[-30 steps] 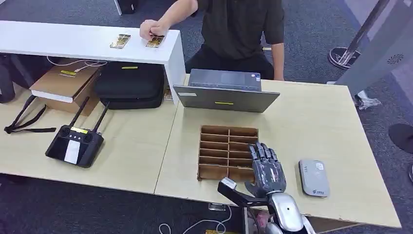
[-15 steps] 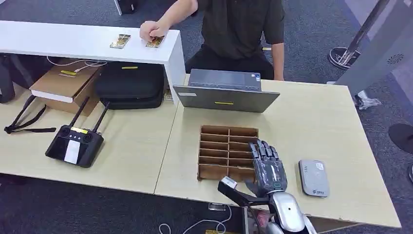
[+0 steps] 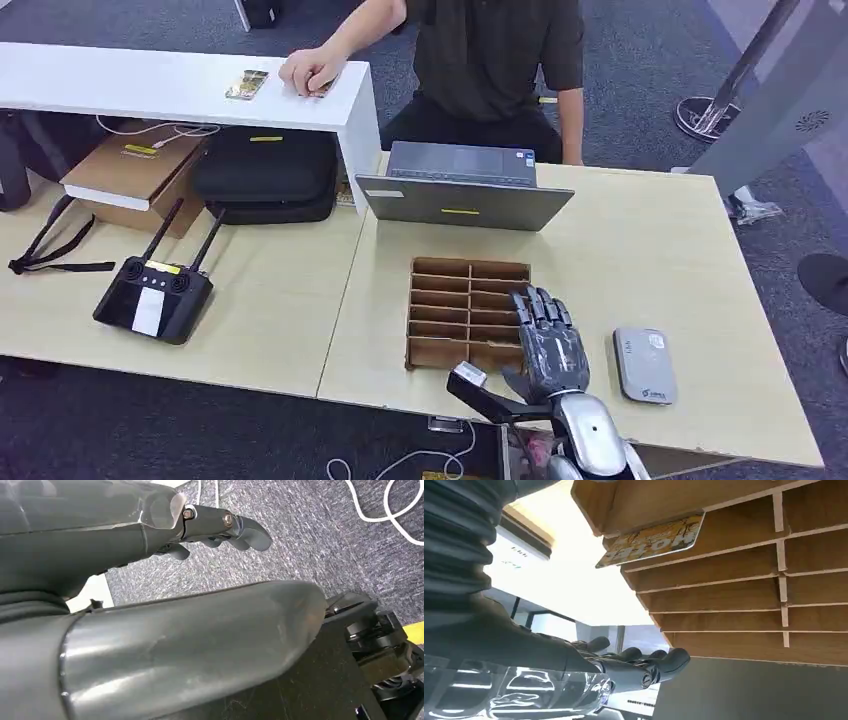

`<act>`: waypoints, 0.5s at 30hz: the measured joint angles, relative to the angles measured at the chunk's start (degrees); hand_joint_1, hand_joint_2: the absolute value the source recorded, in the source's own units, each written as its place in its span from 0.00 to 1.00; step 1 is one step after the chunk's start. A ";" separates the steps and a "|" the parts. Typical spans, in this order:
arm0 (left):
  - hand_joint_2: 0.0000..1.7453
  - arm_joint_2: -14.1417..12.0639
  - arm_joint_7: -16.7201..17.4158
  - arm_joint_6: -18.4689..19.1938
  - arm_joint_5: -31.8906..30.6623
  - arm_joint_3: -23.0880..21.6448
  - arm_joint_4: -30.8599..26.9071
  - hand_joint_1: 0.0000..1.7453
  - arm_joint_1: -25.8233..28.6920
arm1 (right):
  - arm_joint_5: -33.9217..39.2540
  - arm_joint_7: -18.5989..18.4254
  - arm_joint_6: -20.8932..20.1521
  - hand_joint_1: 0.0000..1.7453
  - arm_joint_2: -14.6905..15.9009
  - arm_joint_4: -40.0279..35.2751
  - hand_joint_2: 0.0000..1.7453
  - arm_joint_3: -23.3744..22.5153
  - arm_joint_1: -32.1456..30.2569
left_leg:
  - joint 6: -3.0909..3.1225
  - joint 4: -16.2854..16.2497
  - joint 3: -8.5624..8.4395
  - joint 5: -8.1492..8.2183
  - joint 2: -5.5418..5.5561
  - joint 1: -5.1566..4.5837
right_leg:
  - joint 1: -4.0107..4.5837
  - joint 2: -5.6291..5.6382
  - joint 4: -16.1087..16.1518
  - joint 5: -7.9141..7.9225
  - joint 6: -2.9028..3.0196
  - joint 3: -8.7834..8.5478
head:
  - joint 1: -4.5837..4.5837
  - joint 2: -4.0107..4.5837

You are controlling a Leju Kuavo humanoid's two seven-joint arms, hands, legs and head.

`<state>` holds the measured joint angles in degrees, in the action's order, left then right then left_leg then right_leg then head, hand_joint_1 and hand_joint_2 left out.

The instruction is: Pass the card to the sensor for recognition and then transmit it.

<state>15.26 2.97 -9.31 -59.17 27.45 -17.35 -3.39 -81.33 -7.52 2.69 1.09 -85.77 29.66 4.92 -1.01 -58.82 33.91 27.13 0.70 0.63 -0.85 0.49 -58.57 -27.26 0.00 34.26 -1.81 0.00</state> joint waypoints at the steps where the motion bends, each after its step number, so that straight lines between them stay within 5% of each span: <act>1: 0.00 0.00 0.00 -0.02 0.02 0.00 0.00 0.00 0.00 | 0.07 0.00 0.00 0.06 0.00 0.00 1.00 -0.02 -0.01 | 0.00 0.00 0.00 0.00 0.00 0.00 | 0.00 0.00 0.00 0.00 0.00 0.00 | -0.02 0.00; 2: 0.00 0.02 0.00 -0.07 0.11 0.00 0.00 0.00 0.00 | 0.09 0.00 0.00 0.24 0.00 0.00 1.00 -0.04 -0.02 | 0.00 0.00 0.00 0.00 0.00 0.00 | 0.00 0.00 0.00 0.00 0.00 0.00 | 0.00 0.00; 6: 0.00 0.02 0.00 -0.11 0.20 0.00 0.00 0.00 0.00 | 0.09 0.00 0.04 0.41 0.00 0.00 1.00 -0.11 -0.04 | 0.00 0.00 0.00 0.00 0.00 0.00 | 0.00 0.00 0.00 0.00 0.00 0.00 | 0.00 0.00; 8: 0.00 0.02 0.00 -0.09 0.44 0.00 0.00 0.00 0.00 | 0.09 0.00 0.04 0.00 0.00 0.00 1.00 -0.15 -0.04 | 0.00 0.00 0.00 0.00 0.00 0.00 | 0.00 0.00 0.00 0.00 0.00 0.00 | 0.00 0.00; 15: 0.00 0.00 -0.04 0.35 0.63 0.00 0.00 0.00 -0.02 | 0.15 -0.06 0.07 0.00 0.00 -0.02 1.00 -0.52 -0.22 | 0.00 0.00 0.00 0.00 0.00 0.00 | 0.00 0.00 0.00 0.00 0.00 0.00 | 0.00 0.00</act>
<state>15.26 2.93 -8.96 -58.53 27.45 -17.35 -3.41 -81.18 -7.58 2.75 1.09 -85.79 29.13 4.70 -1.01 -58.82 33.91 27.13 0.70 0.63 -0.85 0.49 -58.57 -27.26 0.00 34.26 -1.82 0.00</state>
